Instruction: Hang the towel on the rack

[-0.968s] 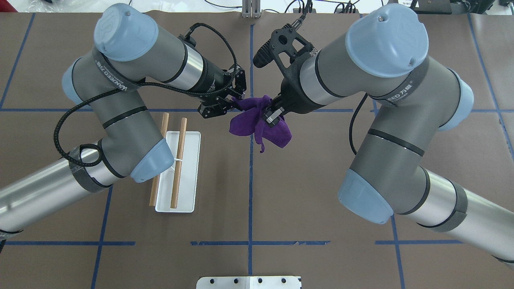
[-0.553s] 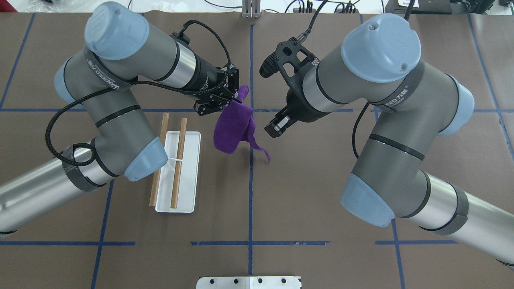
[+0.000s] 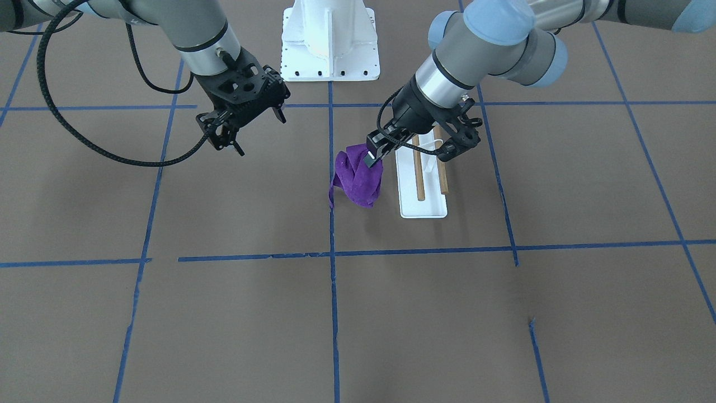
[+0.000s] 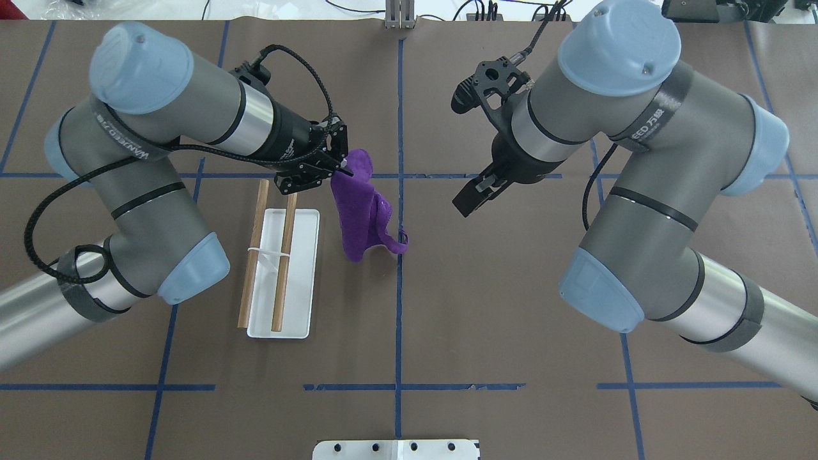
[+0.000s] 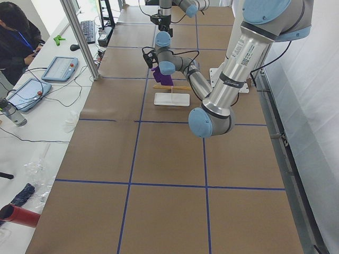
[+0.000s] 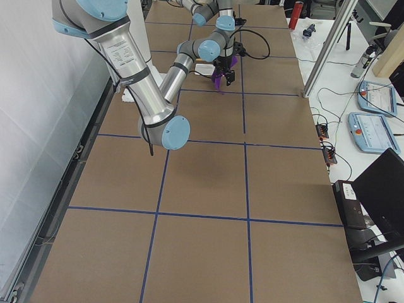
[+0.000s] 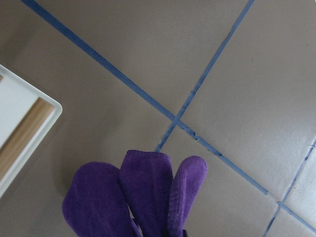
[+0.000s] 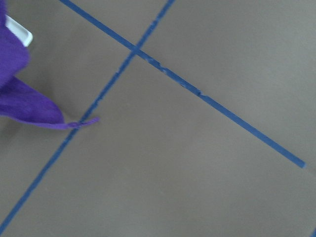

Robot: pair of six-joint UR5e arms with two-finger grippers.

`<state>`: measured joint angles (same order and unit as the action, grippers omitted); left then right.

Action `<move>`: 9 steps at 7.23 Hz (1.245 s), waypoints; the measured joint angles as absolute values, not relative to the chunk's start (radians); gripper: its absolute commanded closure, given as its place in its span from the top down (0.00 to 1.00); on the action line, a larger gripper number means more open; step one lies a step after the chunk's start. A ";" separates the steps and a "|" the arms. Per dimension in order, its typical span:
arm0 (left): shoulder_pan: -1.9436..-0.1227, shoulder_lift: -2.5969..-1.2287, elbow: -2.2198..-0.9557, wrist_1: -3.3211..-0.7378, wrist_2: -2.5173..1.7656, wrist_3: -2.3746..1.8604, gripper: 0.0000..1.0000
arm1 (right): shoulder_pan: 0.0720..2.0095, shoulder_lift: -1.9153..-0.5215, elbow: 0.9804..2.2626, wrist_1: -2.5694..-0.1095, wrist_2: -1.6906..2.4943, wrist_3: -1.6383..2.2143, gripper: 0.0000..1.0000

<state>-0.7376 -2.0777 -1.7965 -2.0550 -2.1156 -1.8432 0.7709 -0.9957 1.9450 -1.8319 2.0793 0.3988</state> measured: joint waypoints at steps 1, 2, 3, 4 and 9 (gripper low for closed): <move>-0.749 -2.017 -1.824 -2.054 -2.117 -1.772 0.00 | 0.816 -1.035 1.941 -1.863 2.082 0.321 1.00; -0.762 -1.956 -1.844 -2.053 -2.117 -1.700 0.00 | 0.862 -1.069 1.935 -1.894 2.083 0.224 1.00; -0.783 -1.906 -1.854 -2.053 -2.117 -1.632 0.00 | 0.907 -1.100 1.931 -1.919 2.083 0.126 1.00; -0.811 -1.862 -1.857 -2.052 -2.117 -1.557 0.00 | 0.950 -1.134 1.928 -1.930 2.083 0.035 1.00; -0.857 -1.801 -1.849 -2.054 -2.113 -1.421 1.00 | 1.012 -1.190 1.925 -1.936 2.082 -0.097 1.00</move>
